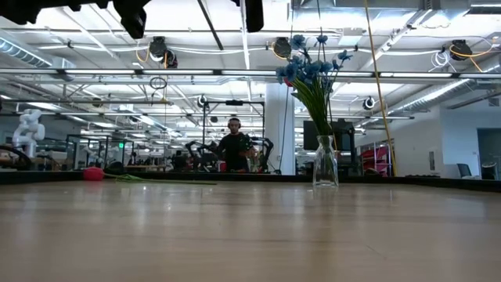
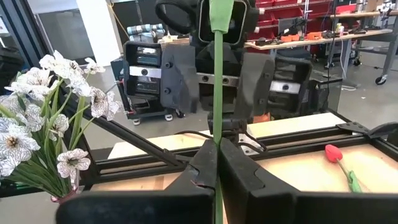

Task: Sort flowers into vase by color
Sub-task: Put the white flowers into the pink vase

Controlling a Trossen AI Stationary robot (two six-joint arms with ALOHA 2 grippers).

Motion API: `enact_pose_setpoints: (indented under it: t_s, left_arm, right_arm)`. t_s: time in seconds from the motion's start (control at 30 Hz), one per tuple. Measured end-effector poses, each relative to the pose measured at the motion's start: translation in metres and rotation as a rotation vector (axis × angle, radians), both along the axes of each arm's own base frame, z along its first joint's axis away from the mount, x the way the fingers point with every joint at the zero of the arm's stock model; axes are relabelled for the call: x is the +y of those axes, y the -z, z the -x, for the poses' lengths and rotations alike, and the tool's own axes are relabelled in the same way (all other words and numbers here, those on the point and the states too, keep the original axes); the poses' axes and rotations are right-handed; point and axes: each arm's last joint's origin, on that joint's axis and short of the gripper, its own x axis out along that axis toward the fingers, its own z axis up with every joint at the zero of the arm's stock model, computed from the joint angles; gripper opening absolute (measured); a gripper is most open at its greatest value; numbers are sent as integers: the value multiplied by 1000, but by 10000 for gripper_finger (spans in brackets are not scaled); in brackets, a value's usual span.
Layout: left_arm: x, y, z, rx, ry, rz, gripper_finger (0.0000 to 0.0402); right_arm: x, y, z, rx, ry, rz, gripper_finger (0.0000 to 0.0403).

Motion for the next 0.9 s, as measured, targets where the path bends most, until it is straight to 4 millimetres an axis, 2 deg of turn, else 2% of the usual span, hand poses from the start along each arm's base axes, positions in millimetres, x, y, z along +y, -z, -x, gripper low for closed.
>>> enact_pose_setpoints:
  t_s: [0.17,0.57,0.9]
  left_arm:
    - [1,0,0,1,-53,0,160]
    - [0,3,-3,14,-57,-3,160]
    - [-4,11,-21,1,-69,1,160]
  right_arm:
    - [0,4,0,37,0,6,0]
    - [0,7,1,70,0,12,0]
    - [-3,11,-2,76,9,14,0]
